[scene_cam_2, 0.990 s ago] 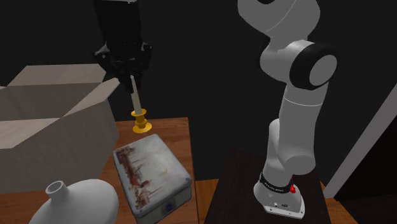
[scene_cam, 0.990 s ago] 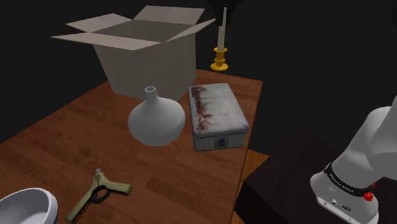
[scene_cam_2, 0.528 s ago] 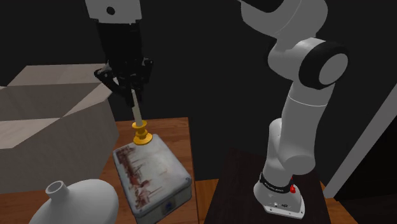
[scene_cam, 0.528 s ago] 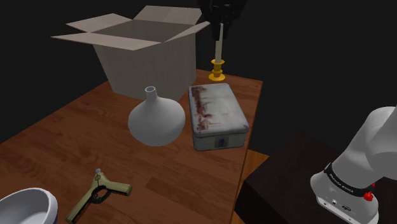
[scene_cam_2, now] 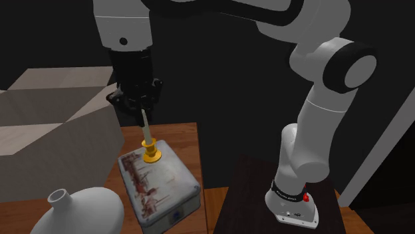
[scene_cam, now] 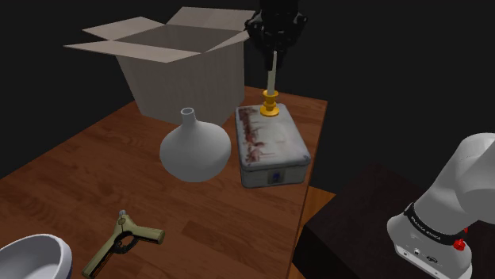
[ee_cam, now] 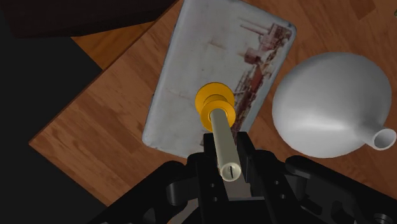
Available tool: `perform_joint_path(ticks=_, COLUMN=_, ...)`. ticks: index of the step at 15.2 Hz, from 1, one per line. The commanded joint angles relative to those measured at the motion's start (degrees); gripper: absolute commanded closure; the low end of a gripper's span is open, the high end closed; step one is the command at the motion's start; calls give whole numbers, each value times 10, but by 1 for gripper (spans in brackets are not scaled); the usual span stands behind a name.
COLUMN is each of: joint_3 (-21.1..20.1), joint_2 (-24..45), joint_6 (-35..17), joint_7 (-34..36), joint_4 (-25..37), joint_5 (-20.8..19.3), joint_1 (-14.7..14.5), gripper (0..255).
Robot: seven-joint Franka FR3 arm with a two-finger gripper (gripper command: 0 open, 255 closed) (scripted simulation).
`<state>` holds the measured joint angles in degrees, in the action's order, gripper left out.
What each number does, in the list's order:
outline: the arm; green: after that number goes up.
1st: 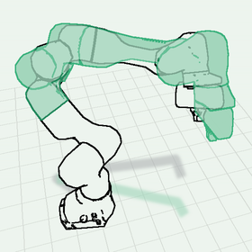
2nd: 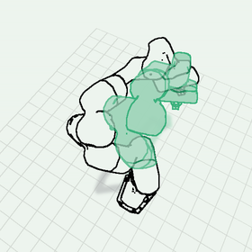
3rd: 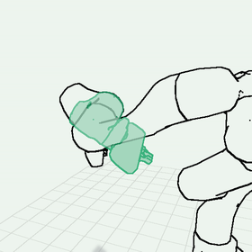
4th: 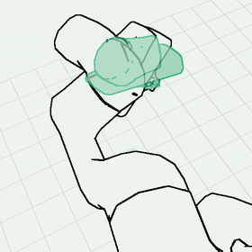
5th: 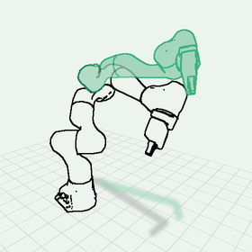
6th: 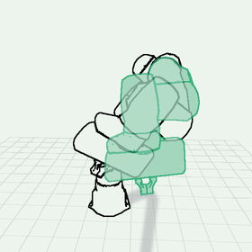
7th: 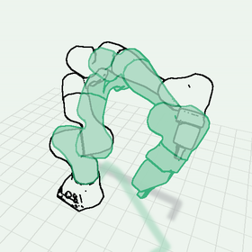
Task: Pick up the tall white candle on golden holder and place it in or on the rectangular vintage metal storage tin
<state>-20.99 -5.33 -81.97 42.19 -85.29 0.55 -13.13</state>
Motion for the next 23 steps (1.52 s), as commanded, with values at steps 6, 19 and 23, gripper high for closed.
perform_joint_path(ticks=6, joint_3=4, joint_2=-27, joint_6=-62, joint_7=-6, joint_4=-87, joint_5=9, joint_1=1, gripper=255)
perform_joint_path(ticks=19, joint_3=4, joint_2=-32, joint_6=-76, joint_7=-7, joint_4=-106, joint_5=11, joint_1=1, gripper=0)
perform_joint_path(ticks=23, joint_3=4, joint_2=-26, joint_6=-56, joint_7=-5, joint_4=-80, joint_5=9, joint_1=1, gripper=0)
